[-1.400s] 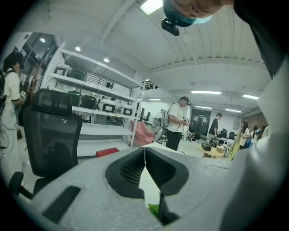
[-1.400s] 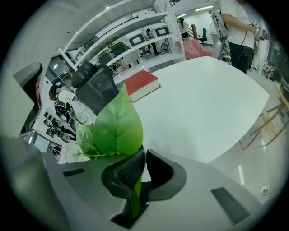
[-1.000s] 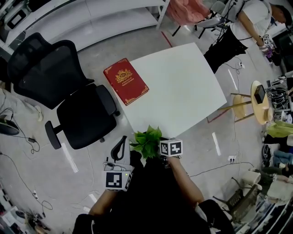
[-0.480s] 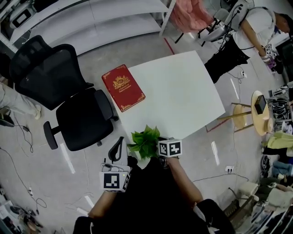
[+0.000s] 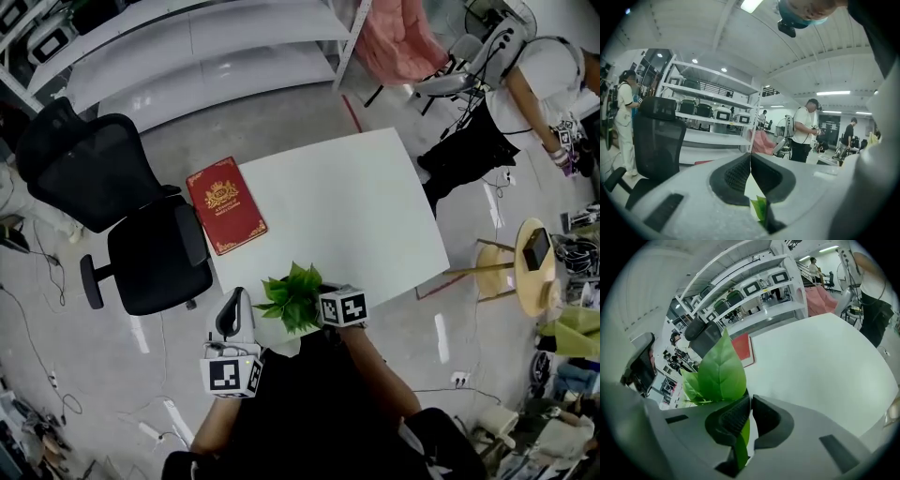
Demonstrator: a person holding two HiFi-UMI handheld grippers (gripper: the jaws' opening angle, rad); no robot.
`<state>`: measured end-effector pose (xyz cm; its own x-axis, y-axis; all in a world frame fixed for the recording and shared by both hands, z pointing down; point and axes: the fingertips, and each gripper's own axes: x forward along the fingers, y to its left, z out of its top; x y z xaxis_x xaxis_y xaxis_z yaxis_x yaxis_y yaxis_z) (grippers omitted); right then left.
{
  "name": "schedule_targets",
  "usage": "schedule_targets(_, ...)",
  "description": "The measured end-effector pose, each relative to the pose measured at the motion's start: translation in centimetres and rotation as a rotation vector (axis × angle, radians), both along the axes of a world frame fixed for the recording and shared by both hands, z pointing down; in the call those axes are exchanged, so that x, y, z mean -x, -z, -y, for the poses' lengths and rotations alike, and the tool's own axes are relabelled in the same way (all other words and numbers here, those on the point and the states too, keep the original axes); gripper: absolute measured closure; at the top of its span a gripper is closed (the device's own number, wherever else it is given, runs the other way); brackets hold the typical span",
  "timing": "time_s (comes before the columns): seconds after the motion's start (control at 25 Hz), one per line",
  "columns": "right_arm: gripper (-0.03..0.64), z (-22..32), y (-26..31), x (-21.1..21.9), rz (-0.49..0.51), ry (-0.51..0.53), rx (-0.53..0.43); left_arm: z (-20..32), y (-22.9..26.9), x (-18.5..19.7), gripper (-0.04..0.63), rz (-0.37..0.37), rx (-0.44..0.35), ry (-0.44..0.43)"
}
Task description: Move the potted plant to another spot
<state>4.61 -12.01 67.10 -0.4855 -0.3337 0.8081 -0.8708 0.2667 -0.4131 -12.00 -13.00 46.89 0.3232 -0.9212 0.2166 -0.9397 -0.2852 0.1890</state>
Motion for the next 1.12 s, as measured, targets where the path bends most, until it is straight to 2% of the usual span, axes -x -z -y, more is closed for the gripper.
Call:
schedule_targets(0.28, 0.591, 6.2, -0.1, -6.9, -0.011, 0.059, -0.012, 3.4, -0.6, -6.9, 0.577, -0.013, 0.014, 0.072)
schedule_targets(0.56, 0.591, 12.3, -0.6, -12.5, -0.017, 0.061, -0.015, 5.7, -0.2, -12.0, 0.577, 0.009, 0.031, 0.120)
schedule_targets(0.84, 0.591, 17.2, -1.5, -16.3, -0.016, 0.025, -0.009, 7.3, 0.1, -15.7, 0.578, 0.016, 0.050, 0.122)
schedule_targets(1.12, 0.591, 20.0, -2.9, -18.2, -0.031, -0.051, 0.024, 8.6, 0.5, -16.6, 0.578, 0.022, 0.044, 0.097)
